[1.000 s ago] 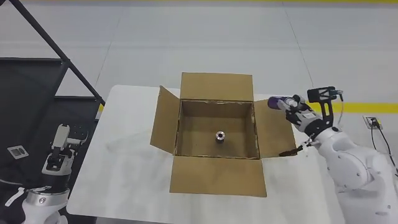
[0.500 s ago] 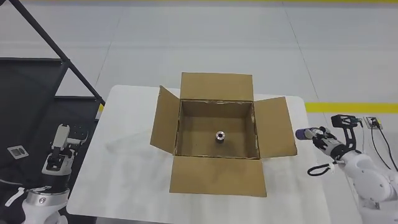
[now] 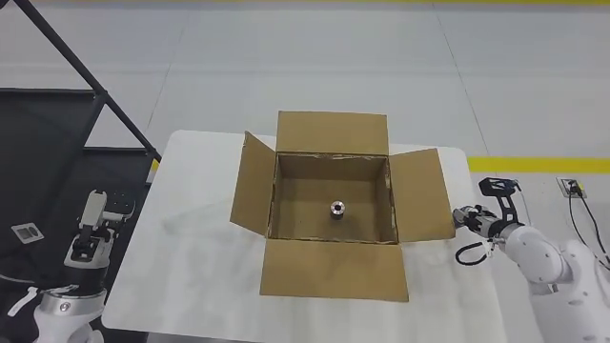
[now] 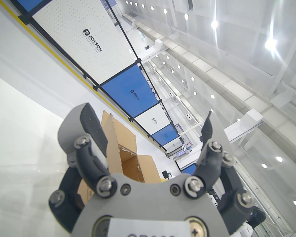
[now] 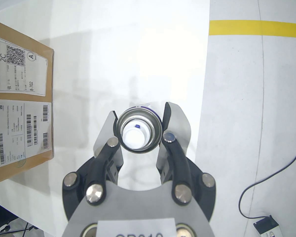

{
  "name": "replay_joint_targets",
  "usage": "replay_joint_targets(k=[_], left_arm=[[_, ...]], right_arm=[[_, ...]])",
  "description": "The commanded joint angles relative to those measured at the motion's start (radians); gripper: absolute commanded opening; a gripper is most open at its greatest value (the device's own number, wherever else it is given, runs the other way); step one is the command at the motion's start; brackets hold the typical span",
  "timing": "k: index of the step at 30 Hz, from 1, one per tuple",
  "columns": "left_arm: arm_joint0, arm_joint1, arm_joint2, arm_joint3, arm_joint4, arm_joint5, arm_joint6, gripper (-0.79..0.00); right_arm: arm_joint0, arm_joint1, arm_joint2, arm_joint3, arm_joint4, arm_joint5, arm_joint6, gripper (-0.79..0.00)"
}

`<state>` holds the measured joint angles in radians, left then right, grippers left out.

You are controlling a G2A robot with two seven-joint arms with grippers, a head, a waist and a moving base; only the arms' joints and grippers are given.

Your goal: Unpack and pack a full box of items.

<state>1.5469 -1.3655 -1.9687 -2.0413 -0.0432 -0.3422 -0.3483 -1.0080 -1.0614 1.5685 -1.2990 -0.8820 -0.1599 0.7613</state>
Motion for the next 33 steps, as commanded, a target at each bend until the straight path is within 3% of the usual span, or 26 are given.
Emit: replay_joint_targets(k=[1,3,7,14,21,24,28,30,33], left_arm=[[0.0,0.0,0.0,0.0,0.0,0.0,0.0,0.0],[0.0,0.0,0.0,0.0,0.0,0.0,0.0,0.0],[0.0,0.0,0.0,0.0,0.0,0.0,0.0,0.0],[0.0,0.0,0.0,0.0,0.0,0.0,0.0,0.0],[0.0,0.0,0.0,0.0,0.0,0.0,0.0,0.0],[0.0,0.0,0.0,0.0,0.0,0.0,0.0,0.0],[0.0,0.0,0.0,0.0,0.0,0.0,0.0,0.0],[0.0,0.0,0.0,0.0,0.0,0.0,0.0,0.0],[0.0,0.0,0.0,0.0,0.0,0.0,0.0,0.0]], right_arm=[[0.011,0.0,-0.007,0.012,0.0,-0.005,0.0,-0.416],[0.02,0.0,-0.015,0.02,-0.001,-0.008,0.003,-0.237],[0.027,0.0,-0.032,0.02,-0.001,-0.006,0.01,0.0],[0.002,0.003,0.006,-0.061,0.011,0.066,-0.055,0.0],[-0.166,0.004,0.138,-0.431,0.059,0.213,-0.253,0.0],[-0.239,0.0,0.116,-0.619,0.087,0.15,-0.297,0.0],[-0.193,0.004,0.006,-0.693,0.094,-0.015,-0.167,0.0],[-0.106,0.001,-0.094,-0.662,0.145,-0.104,-0.069,0.0],[0.071,-0.013,-0.263,-0.546,0.193,-0.157,0.088,0.0]])
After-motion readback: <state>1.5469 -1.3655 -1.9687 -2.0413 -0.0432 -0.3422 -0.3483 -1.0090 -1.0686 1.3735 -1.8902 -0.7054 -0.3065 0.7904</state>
